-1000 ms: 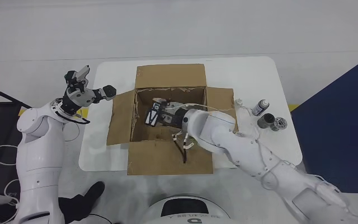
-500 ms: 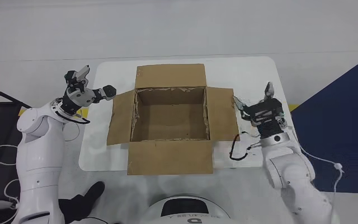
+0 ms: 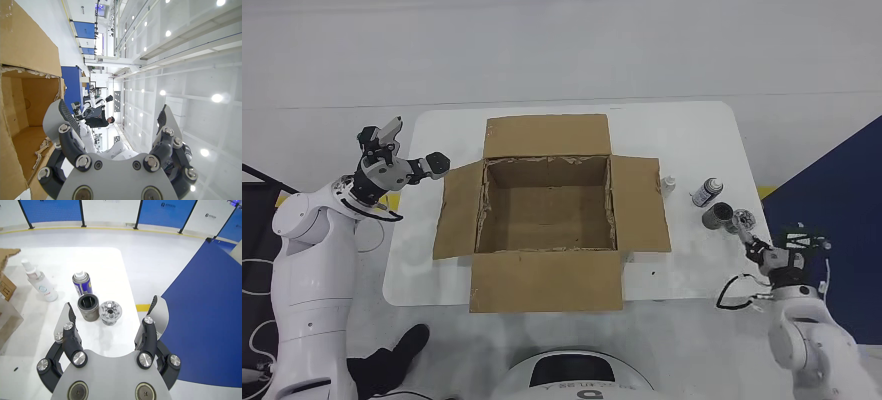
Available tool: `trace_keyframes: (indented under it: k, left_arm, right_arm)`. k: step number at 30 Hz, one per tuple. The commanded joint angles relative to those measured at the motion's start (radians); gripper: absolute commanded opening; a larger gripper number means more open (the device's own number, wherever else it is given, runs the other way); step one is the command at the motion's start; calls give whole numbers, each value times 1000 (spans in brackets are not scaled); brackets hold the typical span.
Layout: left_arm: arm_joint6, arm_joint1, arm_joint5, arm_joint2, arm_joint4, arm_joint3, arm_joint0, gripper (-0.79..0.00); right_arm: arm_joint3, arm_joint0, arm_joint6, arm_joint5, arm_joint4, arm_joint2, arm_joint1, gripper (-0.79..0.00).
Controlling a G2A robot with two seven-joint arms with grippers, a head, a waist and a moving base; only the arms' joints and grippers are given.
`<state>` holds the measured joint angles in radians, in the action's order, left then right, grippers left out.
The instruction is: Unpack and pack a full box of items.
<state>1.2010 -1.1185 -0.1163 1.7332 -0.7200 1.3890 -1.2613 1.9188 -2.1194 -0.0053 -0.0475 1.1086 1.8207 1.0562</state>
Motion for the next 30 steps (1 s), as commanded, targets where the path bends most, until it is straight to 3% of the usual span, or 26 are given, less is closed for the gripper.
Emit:
trace_keyframes:
  k: [1,4,6,8,10,11,19,30]
  left_arm:
    - [0,0,0,0,0,0,0,0]
    - [0,0,0,0,0,0,0,0]
    - [0,0,0,0,0,0,0,0]
    - [0,0,0,0,0,0,0,0]
    - [0,0,0,0,0,0,0,0]
    - [0,0,0,0,0,0,0,0]
    - [0,0,0,0,0,0,0,0]
    - [0,0,0,0,0,0,0,0]
  right_arm:
    - [-35,25,32,44,3,-12,-1,-191]
    - [-97,81,65,90,2,-35,-1,-280]
    - [-144,116,81,100,3,-49,0,-397]
    - [-189,157,114,91,8,-63,1,-403]
    - [-231,196,132,101,3,-74,2,-394]
    - [-252,213,136,104,1,-76,2,-302]
    - [-326,274,112,99,-7,-75,8,-308]
    - [-400,388,147,91,12,-116,16,-246]
